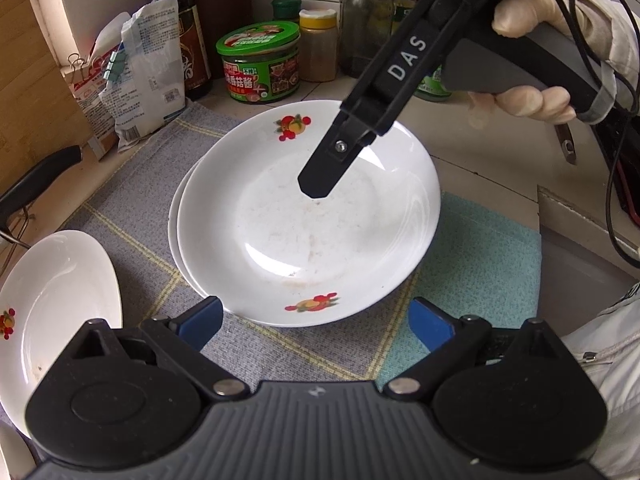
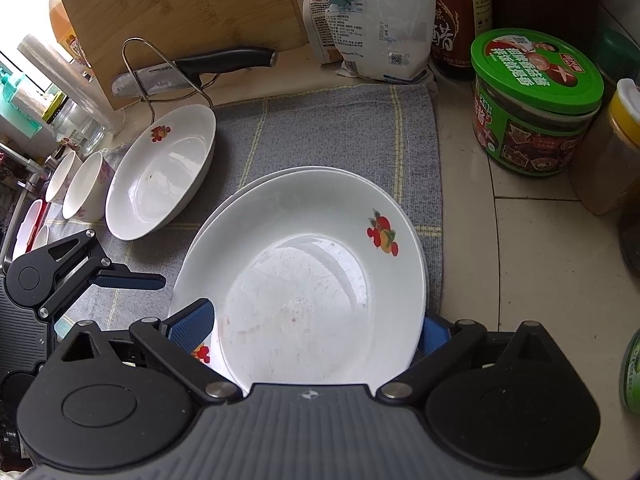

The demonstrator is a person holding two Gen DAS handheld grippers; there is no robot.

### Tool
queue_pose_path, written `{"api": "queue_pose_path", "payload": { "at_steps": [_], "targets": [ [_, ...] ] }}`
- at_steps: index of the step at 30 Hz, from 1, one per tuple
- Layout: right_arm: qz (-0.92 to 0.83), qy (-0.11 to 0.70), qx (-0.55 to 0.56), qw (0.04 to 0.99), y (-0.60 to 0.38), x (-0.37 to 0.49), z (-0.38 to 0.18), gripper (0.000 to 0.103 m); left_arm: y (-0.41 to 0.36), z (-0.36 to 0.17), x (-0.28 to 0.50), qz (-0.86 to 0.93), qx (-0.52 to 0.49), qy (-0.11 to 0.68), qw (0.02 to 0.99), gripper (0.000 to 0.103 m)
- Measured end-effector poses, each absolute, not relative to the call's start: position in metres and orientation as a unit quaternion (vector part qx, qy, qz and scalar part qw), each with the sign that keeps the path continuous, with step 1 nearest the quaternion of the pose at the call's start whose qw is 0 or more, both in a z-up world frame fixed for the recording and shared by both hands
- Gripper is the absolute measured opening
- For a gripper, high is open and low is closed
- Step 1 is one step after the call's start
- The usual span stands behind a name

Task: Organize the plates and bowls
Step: 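Lower the large fruit-motif plate with the right tool onto the other plate, then open the right tool and withdraw it from the stacked plates, then move the left tool to the rim of the remaining fruit-motif plate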

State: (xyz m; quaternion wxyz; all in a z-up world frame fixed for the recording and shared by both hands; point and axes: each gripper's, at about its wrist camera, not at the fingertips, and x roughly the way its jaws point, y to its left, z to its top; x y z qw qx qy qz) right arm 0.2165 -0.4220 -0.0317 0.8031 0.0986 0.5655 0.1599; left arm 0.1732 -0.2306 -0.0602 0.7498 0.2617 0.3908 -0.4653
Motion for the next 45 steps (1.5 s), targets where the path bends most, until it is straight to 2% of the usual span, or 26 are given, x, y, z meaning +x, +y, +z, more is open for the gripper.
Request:
{"api": "queue_pose_path", "payload": {
  "at_steps": [23, 28, 37, 45],
  "targets": [
    [0.138, 0.575, 0.030, 0.806, -0.412, 0.196, -0.032, 0.103, -0.220, -0.043, 0.165, -0.431, 0.228, 0.348, 0.801, 0.099],
    [0.117, 0.530, -0.033, 0.839, -0.401, 0.186, -0.019, 0.103, -0.205, -0.034, 0.166, -0.398, 0.208, 0.333, 0.829, 0.100],
    [0.130, 0.447, -0.038, 0.884, -0.362, 0.176, -0.005, 0.103, -0.152, -0.022, 0.177, -0.337, 0.164, 0.320, 0.870, 0.101],
    [0.117, 0.413, -0.058, 0.901, -0.292, 0.172, -0.002, 0.103, -0.087, -0.020, 0.205, -0.332, 0.159, 0.322, 0.872, 0.101]
  ]
}}
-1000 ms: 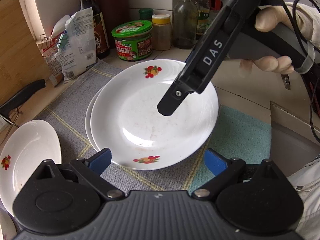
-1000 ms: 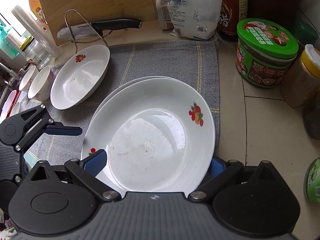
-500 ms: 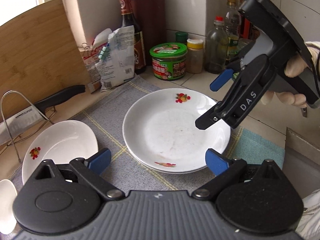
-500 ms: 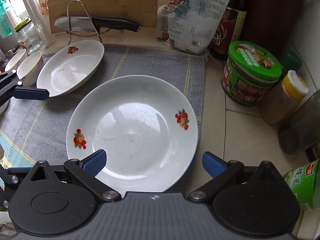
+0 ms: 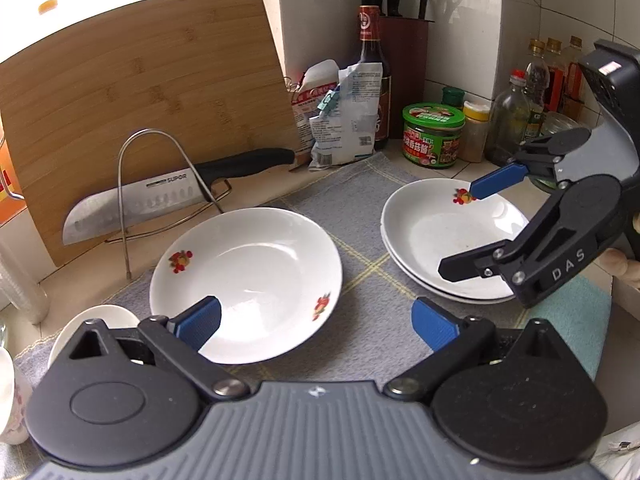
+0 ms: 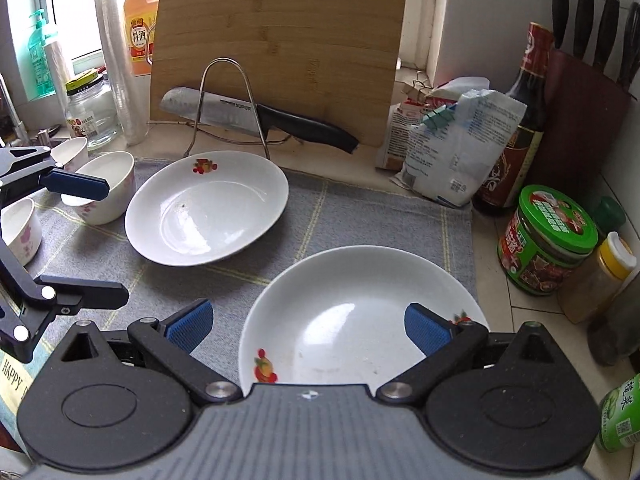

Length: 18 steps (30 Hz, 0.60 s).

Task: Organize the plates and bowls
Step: 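Move the left tool to the rim of the remaining fruit-motif plate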

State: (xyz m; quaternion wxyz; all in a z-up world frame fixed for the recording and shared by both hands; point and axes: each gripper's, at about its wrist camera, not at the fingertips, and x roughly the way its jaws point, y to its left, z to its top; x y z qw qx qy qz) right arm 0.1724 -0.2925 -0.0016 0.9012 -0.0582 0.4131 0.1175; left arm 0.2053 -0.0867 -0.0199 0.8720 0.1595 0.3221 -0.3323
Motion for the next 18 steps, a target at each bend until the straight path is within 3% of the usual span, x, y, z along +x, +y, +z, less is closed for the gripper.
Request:
{"api": "queue_pose_path", "payload": {
  "at_steps": [18],
  "targets": [
    [0.163, 0.415, -0.127, 0.886, -0.222, 0.191, -0.017, 0.103, -0.053, -0.015, 0.246, -0.327, 0.194, 0.327, 0.865, 0.101]
  ]
}}
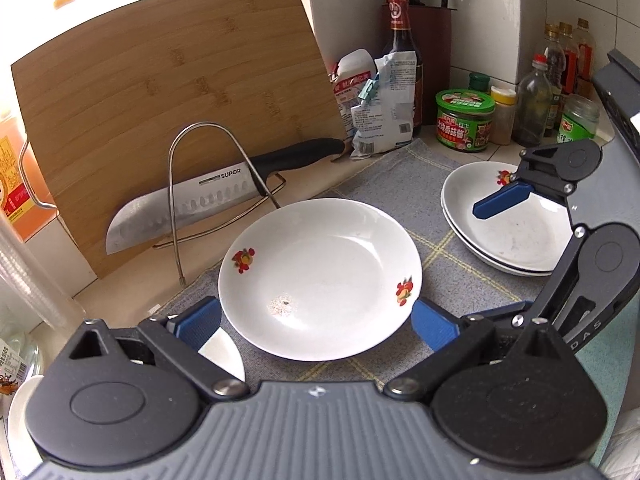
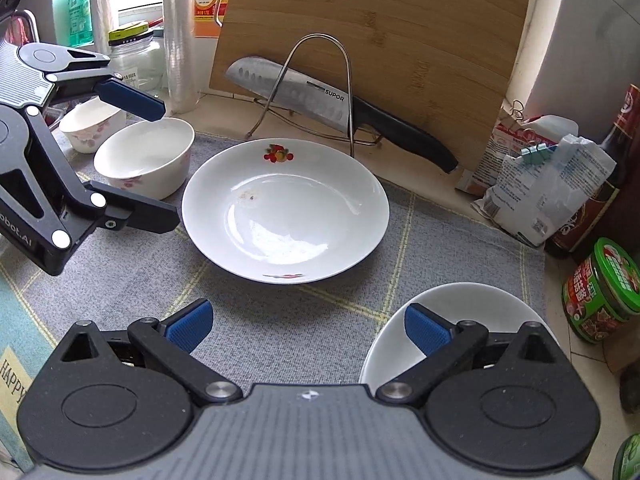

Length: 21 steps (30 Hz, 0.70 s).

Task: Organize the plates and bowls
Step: 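Move the left tool to the rim of the remaining fruit-motif plate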

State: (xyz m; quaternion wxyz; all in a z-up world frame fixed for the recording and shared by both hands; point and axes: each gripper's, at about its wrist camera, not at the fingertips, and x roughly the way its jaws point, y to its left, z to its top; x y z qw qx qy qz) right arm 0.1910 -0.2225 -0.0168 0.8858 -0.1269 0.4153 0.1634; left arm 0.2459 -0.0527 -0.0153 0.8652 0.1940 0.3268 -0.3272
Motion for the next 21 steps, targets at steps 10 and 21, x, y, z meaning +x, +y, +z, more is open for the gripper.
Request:
{"api": "queue_pose_path", "payload": {
  "at_steps": [10, 21],
  "targets": [
    [0.200, 0.421, -0.172, 0.868, -0.208, 0.219, -0.039, 0.103, -0.068, -0.020, 0.304, -0.291, 0.195, 0.369, 0.861, 0.101],
    [0.213, 0.444, -0.178, 0.852, -0.202, 0.246, -0.062, 0.103, -0.084, -0.043, 0.352, -0.294, 0.182, 0.414, 0.842, 0.099]
  ]
}}
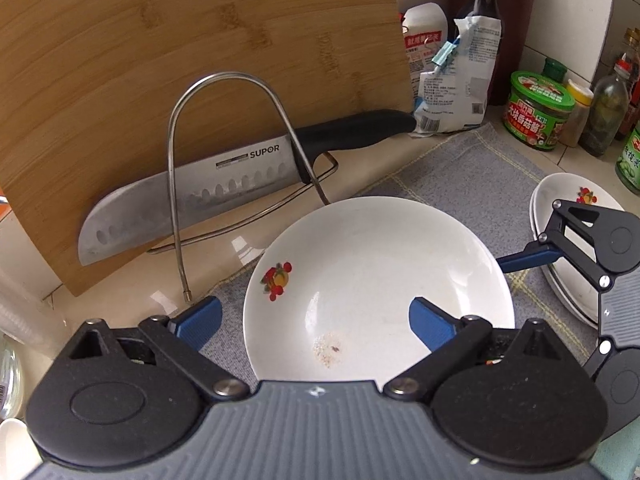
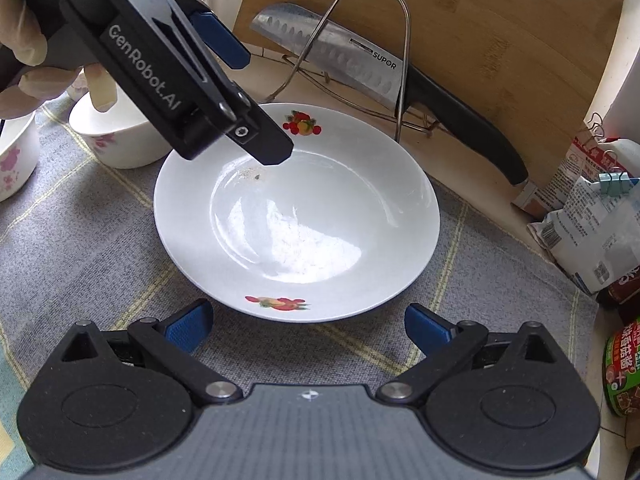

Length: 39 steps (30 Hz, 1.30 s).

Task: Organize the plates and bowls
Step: 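Move the left tool to the rim of the remaining fruit-motif plate, then close the left tool on the plate's rim and lift it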

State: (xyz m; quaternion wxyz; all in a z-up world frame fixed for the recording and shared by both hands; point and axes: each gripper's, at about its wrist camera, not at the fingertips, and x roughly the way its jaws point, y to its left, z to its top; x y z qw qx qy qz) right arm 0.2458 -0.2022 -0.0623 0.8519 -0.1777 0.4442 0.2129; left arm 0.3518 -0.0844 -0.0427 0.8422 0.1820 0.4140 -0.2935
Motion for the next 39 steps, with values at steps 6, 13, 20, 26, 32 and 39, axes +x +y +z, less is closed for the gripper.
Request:
{"api": "queue_pose_path", "payload": {
  "at_steps": [6, 13, 20, 26, 32, 39],
  "targets": [
    [0.225, 0.448, -0.166, 0.849, -0.203, 0.253, -0.067, 0.103, -0.088, -0.053, 0.373, -0.301, 0.170, 0.447, 0.825, 0.097],
    [0.231, 0.458, -0.141, 0.847, -0.207, 0.260, -0.071, 0.103, -0.091, -0.058, 0.395, -0.321, 0.172, 0.484, 0.795, 0.092],
    [0.230, 0.467, -0.132, 0.844, -0.205, 0.264, -0.074, 0.103, -0.097, -0.067, 0.409, -0.329, 0.181, 0.511, 0.773, 0.086],
    [0.242, 0.466, -0.137, 0.840, -0.204, 0.268, -0.073, 0.103, -0.104, -0.072, 0.414, -0.338, 0.187, 0.519, 0.763, 0.083],
    [0.251, 0.464, -0.141, 0.838, -0.202, 0.271, -0.074, 0.103, -0.104, -0.072, 0.416, -0.344, 0.190, 0.526, 0.754, 0.079],
    [0.262, 0.464, -0.149, 0.833, -0.200, 0.277, -0.076, 0.103, -0.107, -0.072, 0.418, -0.352, 0.203, 0.533, 0.742, 0.078]
  ]
}}
